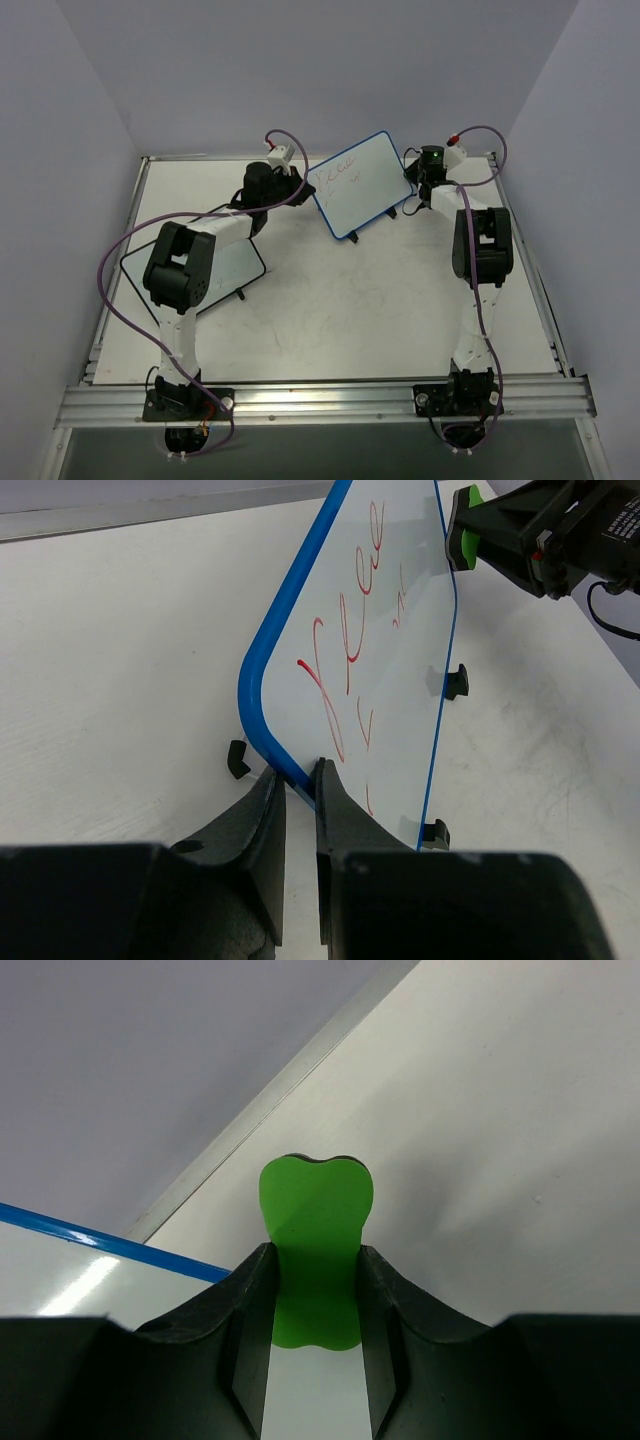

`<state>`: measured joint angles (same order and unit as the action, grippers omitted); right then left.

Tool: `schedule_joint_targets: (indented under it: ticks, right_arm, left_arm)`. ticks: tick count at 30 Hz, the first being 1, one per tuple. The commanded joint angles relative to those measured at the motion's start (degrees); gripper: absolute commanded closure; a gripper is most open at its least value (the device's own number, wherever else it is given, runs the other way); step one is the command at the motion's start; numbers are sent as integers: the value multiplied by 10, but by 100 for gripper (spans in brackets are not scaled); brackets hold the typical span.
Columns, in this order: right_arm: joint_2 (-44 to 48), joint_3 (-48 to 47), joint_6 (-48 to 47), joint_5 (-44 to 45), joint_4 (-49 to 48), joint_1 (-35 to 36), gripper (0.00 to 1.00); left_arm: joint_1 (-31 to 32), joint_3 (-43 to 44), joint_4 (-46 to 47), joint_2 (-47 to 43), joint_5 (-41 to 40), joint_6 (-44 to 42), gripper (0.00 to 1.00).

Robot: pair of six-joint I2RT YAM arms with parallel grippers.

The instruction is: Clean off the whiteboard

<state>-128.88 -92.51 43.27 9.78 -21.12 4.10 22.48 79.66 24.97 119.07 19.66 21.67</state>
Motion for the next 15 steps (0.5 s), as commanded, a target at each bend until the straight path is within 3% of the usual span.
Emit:
schedule_joint_targets:
  ticks: [1, 15]
  right_arm:
    - [10, 11, -13, 15, 16, 0, 100]
    - [-8, -47, -18, -15, 22, 14, 100]
  left_arm:
    - [20, -6, -71, 8, -3, -69, 98]
    - [20, -1, -78, 9, -8, -78, 98]
